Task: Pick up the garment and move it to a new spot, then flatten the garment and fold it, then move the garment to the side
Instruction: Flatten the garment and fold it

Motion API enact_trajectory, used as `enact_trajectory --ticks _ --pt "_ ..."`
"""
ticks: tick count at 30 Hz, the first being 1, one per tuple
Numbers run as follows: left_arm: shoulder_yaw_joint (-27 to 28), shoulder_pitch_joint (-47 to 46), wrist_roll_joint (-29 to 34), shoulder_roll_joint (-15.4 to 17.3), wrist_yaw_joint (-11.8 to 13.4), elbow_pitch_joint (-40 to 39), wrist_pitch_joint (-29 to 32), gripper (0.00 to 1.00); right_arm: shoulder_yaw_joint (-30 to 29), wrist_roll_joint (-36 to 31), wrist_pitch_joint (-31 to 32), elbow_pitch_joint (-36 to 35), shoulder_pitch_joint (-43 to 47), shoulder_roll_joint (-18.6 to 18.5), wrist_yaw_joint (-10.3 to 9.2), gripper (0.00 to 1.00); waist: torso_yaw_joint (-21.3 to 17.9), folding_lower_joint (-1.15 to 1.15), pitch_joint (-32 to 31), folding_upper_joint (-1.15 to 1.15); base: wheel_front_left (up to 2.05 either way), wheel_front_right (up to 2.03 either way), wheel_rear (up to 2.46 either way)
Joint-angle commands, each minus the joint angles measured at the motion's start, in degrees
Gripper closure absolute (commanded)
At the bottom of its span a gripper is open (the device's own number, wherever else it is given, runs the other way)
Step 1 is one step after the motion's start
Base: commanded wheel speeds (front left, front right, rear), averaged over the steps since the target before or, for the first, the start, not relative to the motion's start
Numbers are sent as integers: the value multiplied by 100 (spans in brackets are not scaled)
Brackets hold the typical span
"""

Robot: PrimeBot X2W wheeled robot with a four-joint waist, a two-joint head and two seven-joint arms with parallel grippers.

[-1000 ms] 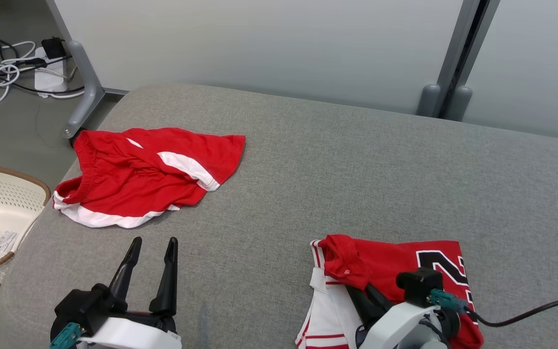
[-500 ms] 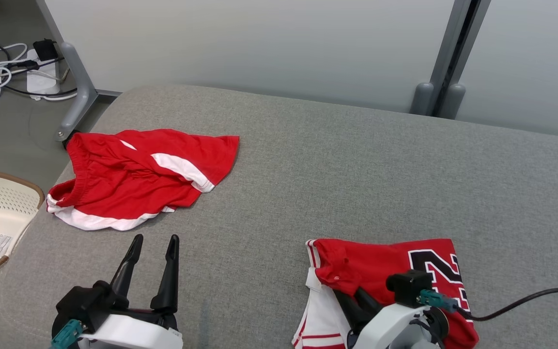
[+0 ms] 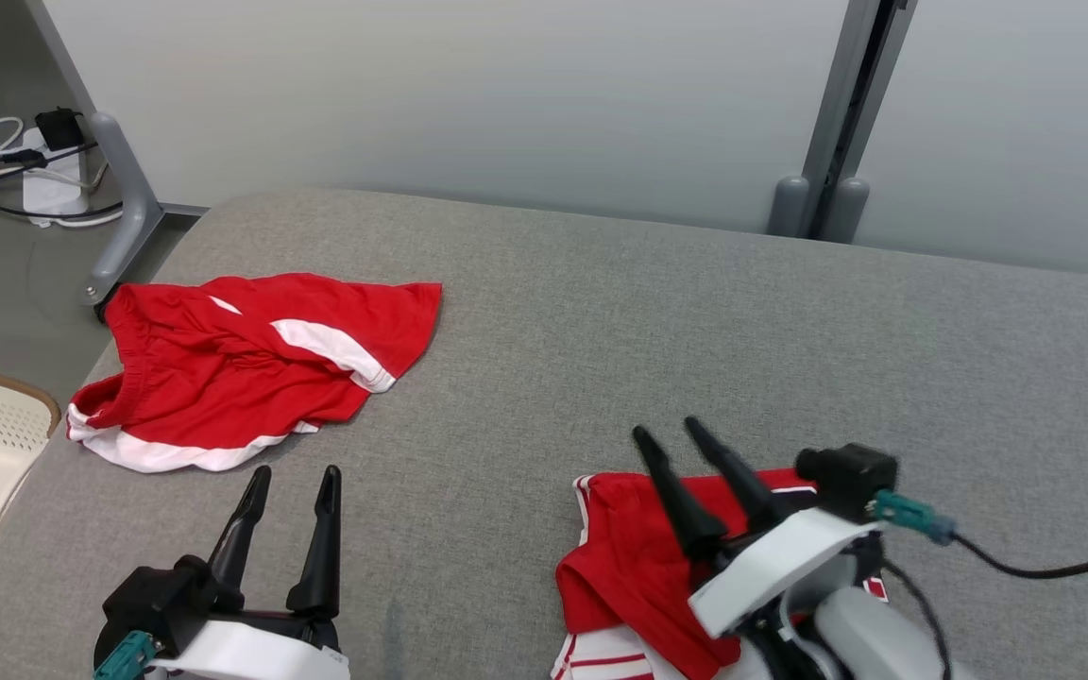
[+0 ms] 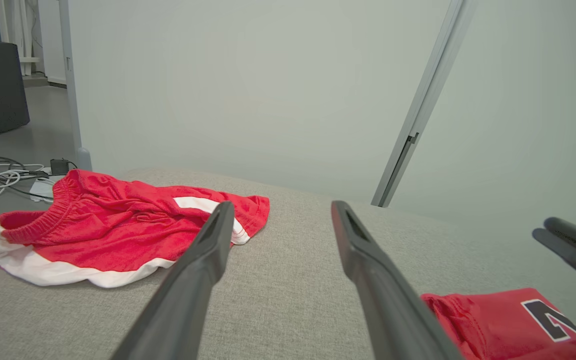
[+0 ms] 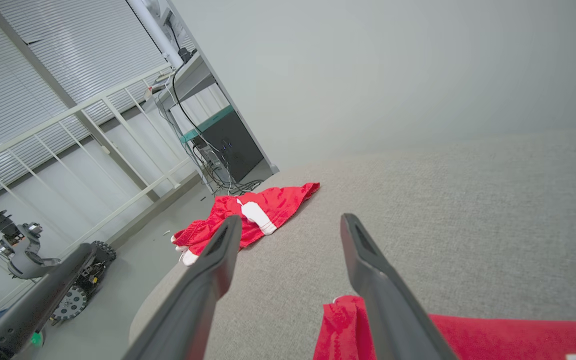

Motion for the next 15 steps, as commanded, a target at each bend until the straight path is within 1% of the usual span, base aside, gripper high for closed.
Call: enact_trajectory --ticks 1,5,9,12,15 --pt "28 26 26 32 -6 -20 2 0 -183 -59 -42 -95 -40 -178 1 0 -44 0 -36 0 0 0 0" --pt "32 78 45 31 -7 -35 2 0 -909 -420 -43 -389 102 -534 1 0 -107 0 -87 0 0 0 0" --pt "29 120 52 30 -7 -44 2 0 -1737 -928 -39 -406 339 -860 1 0 -138 0 -126 0 0 0 0" --pt "37 130 46 49 -7 -66 2 0 -2219 -1260 9 -414 507 -847 1 0 -166 0 -119 0 0 0 0" --pt "24 110 42 59 -7 -72 2 0 -2549 -1550 90 -477 609 -757 1 0 -193 0 -91 0 0 0 0"
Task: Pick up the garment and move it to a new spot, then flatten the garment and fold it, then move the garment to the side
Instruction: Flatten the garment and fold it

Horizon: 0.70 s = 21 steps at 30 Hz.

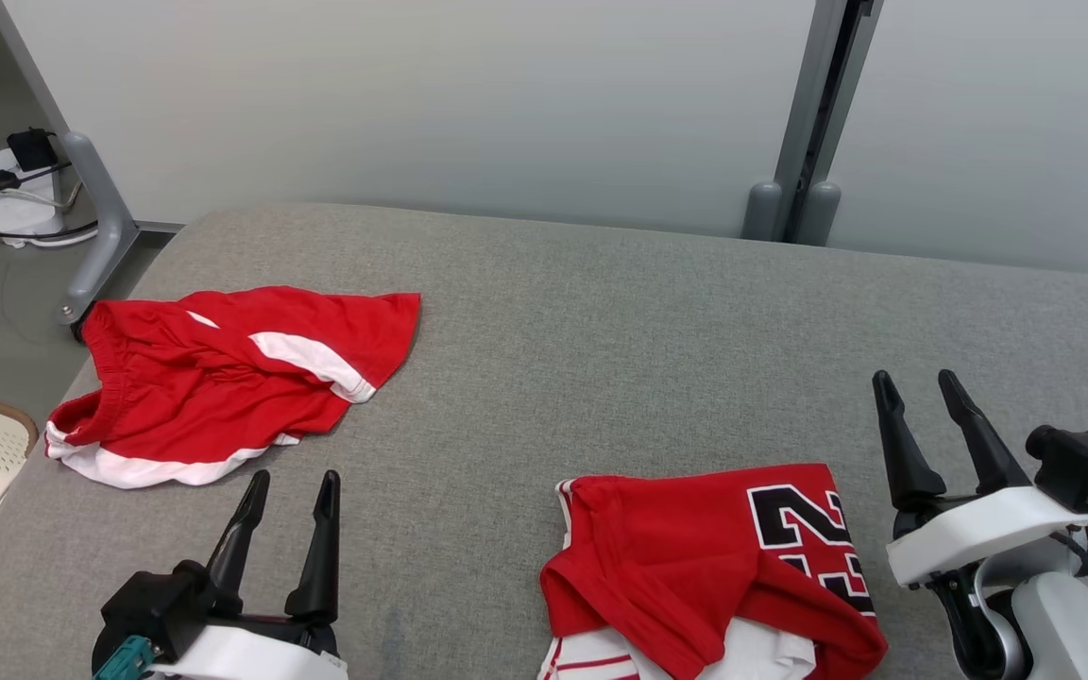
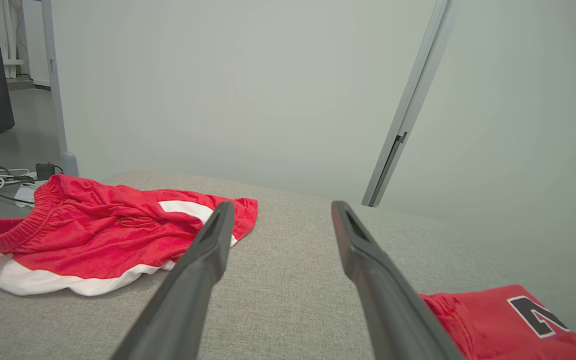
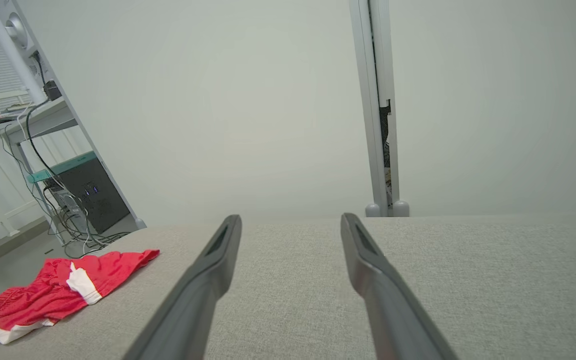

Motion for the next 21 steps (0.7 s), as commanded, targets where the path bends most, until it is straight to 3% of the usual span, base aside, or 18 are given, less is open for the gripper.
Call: enact_trajectory --ticks 1,3,4,5,6,12,21 --pt "13 1 30 43 -7 -16 2 0 -94 -154 57 -42 69 24 1 0 -13 0 19 0 0 0 0" --pt "1 -29 26 46 -7 -23 2 0 -181 -340 135 -49 113 84 1 0 -21 0 46 0 0 0 0" --pt "-2 -44 24 46 -7 -24 2 0 -215 -436 177 -35 128 102 1 24 -22 0 60 0 0 0 0" --pt "-5 -56 26 43 -7 -30 2 0 -230 -495 235 -11 141 127 1 69 -24 0 71 0 0 0 0" --pt "-8 -65 29 42 -7 -36 2 0 -232 -558 279 15 144 144 1 100 -25 0 81 0 0 0 0" --pt "-46 -110 39 38 -7 -49 2 0 -31 -722 848 586 193 211 1 100 19 0 85 0 0 0 0" --pt "-43 -46 25 34 -7 -27 2 0 932 642 2047 749 535 145 1 100 137 0 69 0 0 0 0"
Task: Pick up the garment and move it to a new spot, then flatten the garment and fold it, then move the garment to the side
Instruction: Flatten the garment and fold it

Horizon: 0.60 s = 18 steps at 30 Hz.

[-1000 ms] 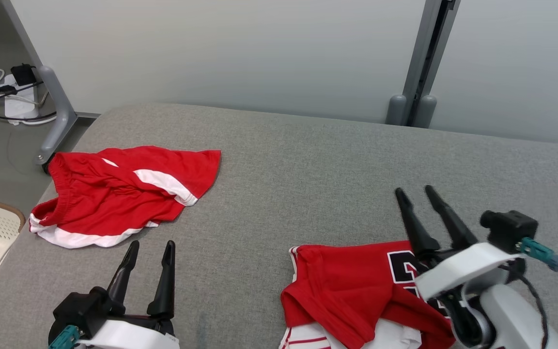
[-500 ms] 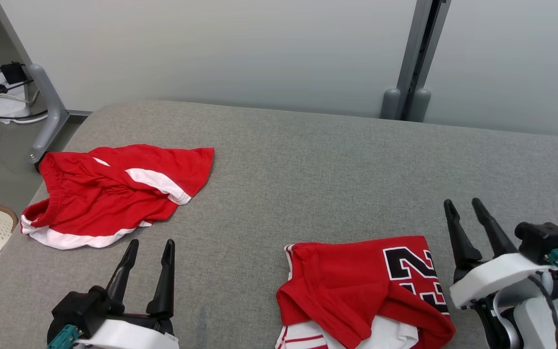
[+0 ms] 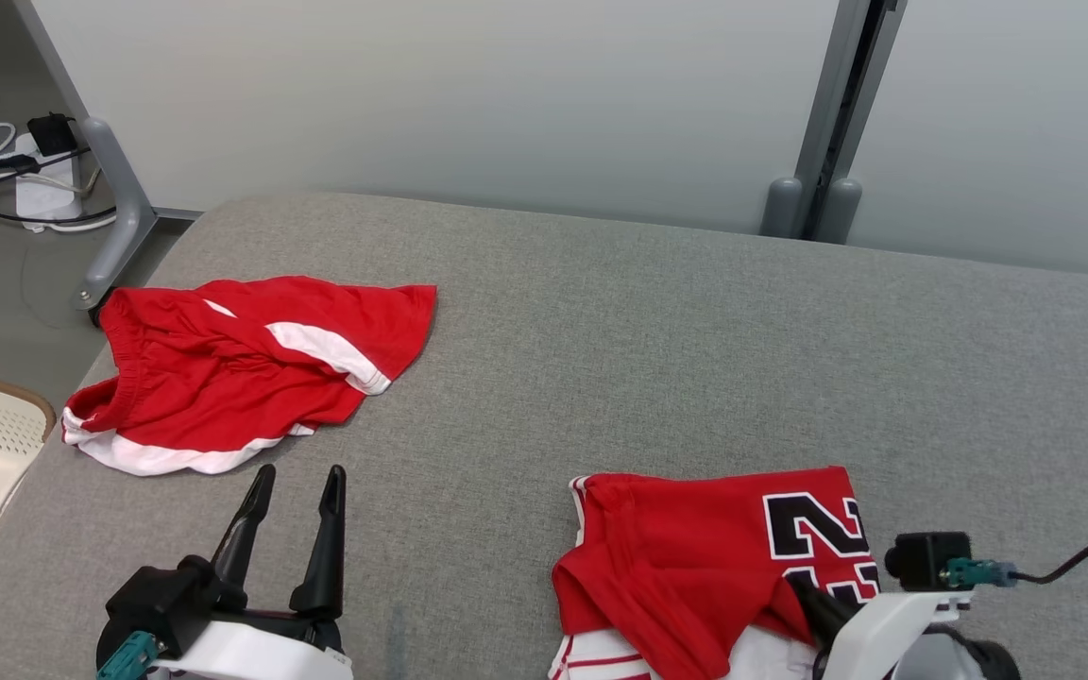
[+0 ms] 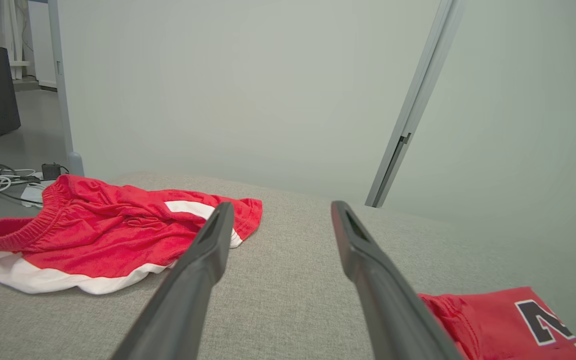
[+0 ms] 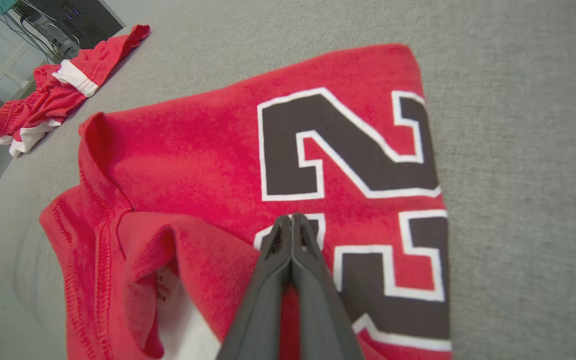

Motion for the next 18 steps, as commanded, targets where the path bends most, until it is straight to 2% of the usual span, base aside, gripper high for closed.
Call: enact_trajectory --ticks 1,5,12,18 --pt "12 0 22 27 -7 10 2 0 212 244 182 -144 125 -64 3 100 13 0 1 0 0 0 0" --pt "12 -3 7 25 -7 14 2 0 788 800 503 -656 316 -287 3 100 22 0 6 0 0 0 0" --pt "41 -14 6 25 -7 10 2 0 1597 1275 725 -1279 402 -407 3 100 8 0 40 0 0 0 0" --pt "25 -65 1 21 -7 6 2 0 2134 1492 711 -1374 210 -410 3 100 3 0 72 0 0 0 0"
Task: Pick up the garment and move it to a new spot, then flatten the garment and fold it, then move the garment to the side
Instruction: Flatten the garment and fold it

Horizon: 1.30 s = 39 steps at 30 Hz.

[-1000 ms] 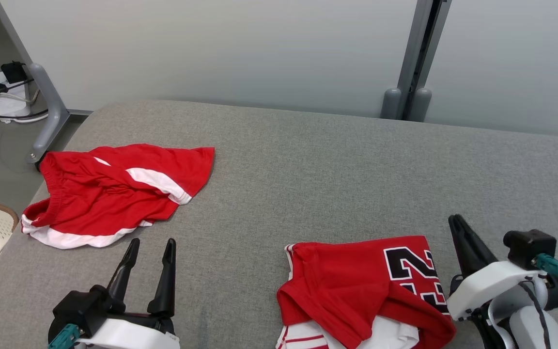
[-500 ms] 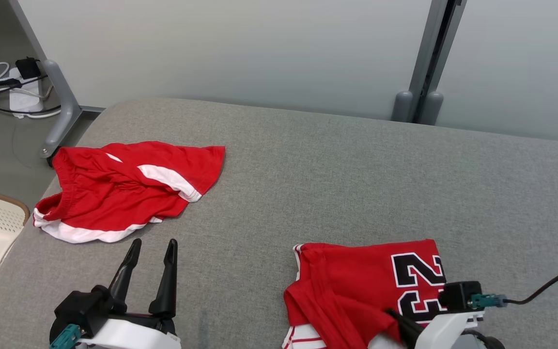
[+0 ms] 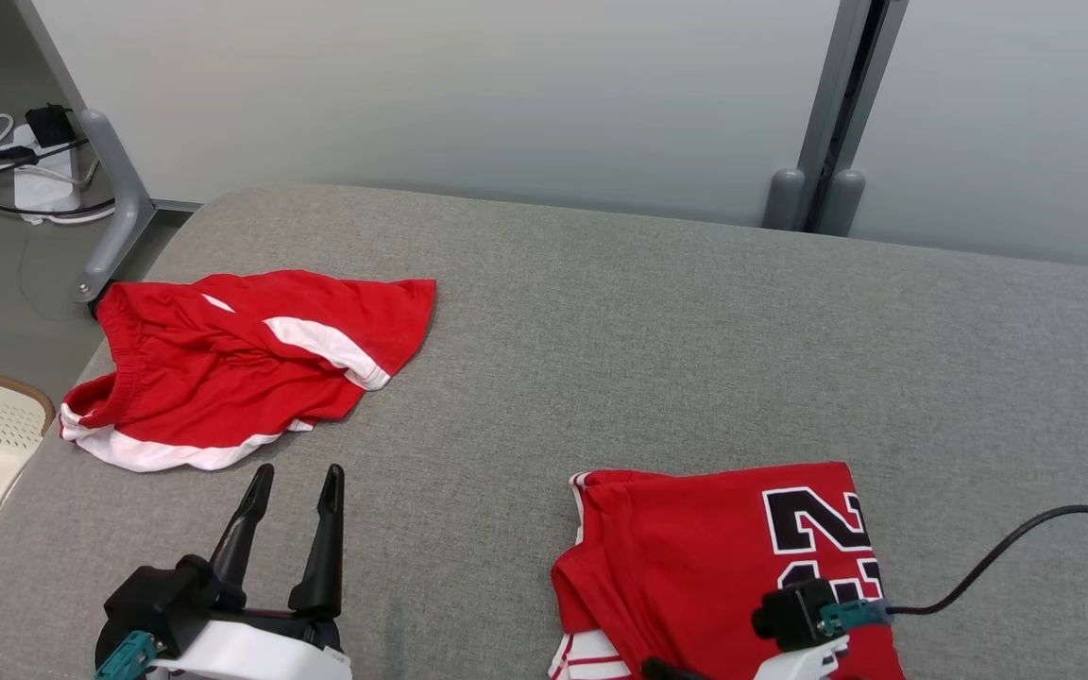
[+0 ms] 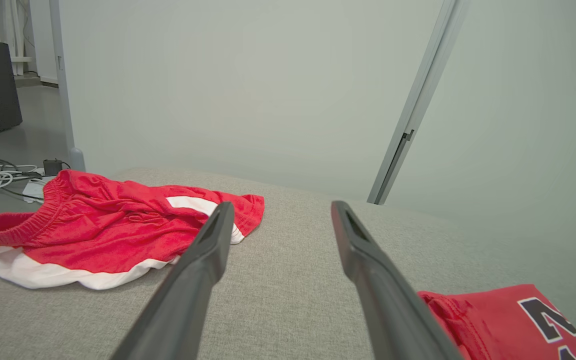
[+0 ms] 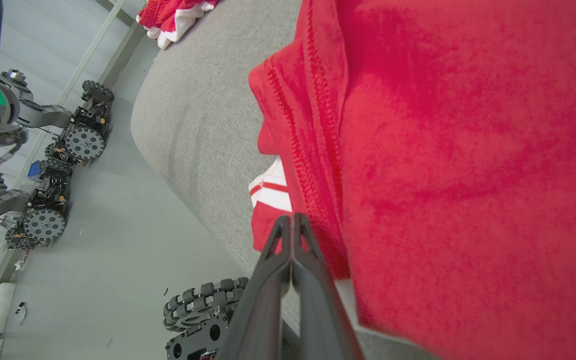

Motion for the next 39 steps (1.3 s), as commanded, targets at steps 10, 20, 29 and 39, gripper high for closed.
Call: enact_trajectory --ticks 10,20,29,39 --pt "84 -44 23 13 -7 -37 3 0 -308 -70 -1379 -370 -533 -333 3 100 -111 0 -11 0 0 0 0" --pt "211 1 64 -10 -7 -174 3 0 -1290 -821 -2406 -405 -718 -425 3 0 -345 0 -45 0 0 0 0" --pt "380 16 104 -20 -7 -342 3 0 -2749 -2044 -2784 -260 -455 175 2 0 -488 0 -47 0 0 0 0" --pt "602 84 120 -10 -7 -460 3 0 -3614 -3211 -2822 -273 -136 613 3 0 -683 0 -46 0 0 0 0"
